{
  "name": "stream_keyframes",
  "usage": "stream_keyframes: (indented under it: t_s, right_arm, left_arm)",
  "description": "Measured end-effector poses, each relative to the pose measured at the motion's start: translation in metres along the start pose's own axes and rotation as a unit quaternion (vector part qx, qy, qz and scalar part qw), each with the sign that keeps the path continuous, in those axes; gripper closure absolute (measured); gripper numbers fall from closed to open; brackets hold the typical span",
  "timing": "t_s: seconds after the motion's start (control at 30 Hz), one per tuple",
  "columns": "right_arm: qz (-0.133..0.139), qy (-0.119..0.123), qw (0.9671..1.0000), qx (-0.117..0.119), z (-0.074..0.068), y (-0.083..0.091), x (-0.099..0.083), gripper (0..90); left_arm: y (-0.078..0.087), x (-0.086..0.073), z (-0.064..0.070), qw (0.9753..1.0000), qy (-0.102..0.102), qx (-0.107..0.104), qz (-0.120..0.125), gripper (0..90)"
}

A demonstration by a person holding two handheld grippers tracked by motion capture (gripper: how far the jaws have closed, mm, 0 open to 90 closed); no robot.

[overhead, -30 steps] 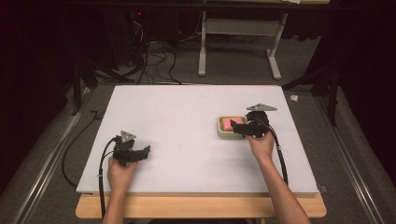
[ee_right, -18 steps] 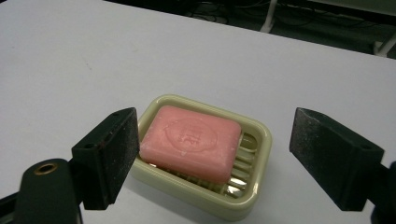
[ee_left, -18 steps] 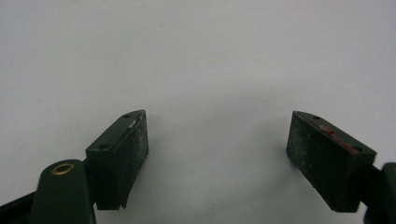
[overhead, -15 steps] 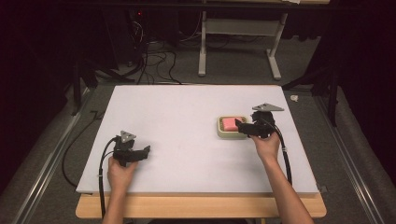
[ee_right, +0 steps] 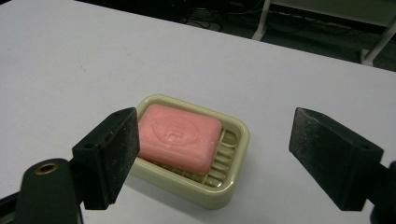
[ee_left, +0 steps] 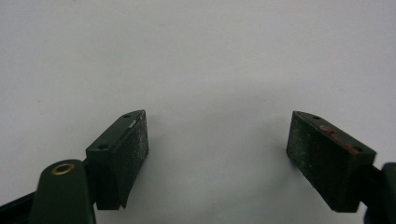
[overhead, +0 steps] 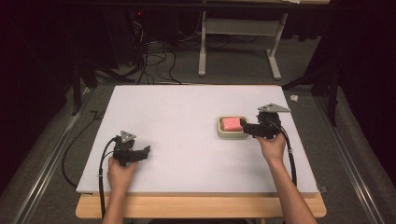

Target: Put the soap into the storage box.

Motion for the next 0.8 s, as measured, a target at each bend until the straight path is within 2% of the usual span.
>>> stream_keyframes:
  t_s: [0.8]
  right_arm:
    - [0.018,-0.019,0.9996,-0.008,0.017,0.027,-0.020,18.7]
  left_arm:
    - [0.000,0.000,0.000,1.0000,0.000,0.000,0.000,21.4]
Point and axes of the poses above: each handheld gripper's, and its own axes: y roughly backward along the jaws, x roughly out of its top, z roughly to its right, the point moved 3 cm from there along -y, roughly forward along the jaws, and after that the axes turned 12 degrees about y, right-handed, at the moved point
